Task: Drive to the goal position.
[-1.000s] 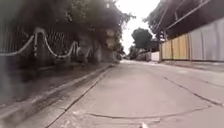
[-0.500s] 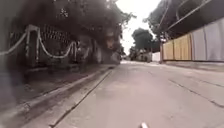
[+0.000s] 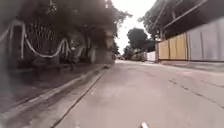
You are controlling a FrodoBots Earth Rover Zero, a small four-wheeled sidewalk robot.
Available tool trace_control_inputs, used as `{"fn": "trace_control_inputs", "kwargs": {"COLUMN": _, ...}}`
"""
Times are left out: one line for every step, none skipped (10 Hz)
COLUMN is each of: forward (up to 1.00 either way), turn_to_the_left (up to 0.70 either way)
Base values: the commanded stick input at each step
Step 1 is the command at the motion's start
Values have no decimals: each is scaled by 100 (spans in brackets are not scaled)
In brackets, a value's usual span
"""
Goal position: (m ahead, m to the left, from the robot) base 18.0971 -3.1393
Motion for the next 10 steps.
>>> {"fn": "trace_control_inputs", "kwargs": {"forward": 70, "turn_to_the_left": -2}}
{"fn": "trace_control_inputs", "kwargs": {"forward": 70, "turn_to_the_left": -17}}
{"fn": "trace_control_inputs", "kwargs": {"forward": 70, "turn_to_the_left": -34}}
{"fn": "trace_control_inputs", "kwargs": {"forward": 70, "turn_to_the_left": -26}}
{"fn": "trace_control_inputs", "kwargs": {"forward": 70, "turn_to_the_left": 0}}
{"fn": "trace_control_inputs", "kwargs": {"forward": 70, "turn_to_the_left": 0}}
{"fn": "trace_control_inputs", "kwargs": {"forward": 70, "turn_to_the_left": 0}}
{"fn": "trace_control_inputs", "kwargs": {"forward": 70, "turn_to_the_left": 0}}
{"fn": "trace_control_inputs", "kwargs": {"forward": 70, "turn_to_the_left": 0}}
{"fn": "trace_control_inputs", "kwargs": {"forward": 70, "turn_to_the_left": 0}}
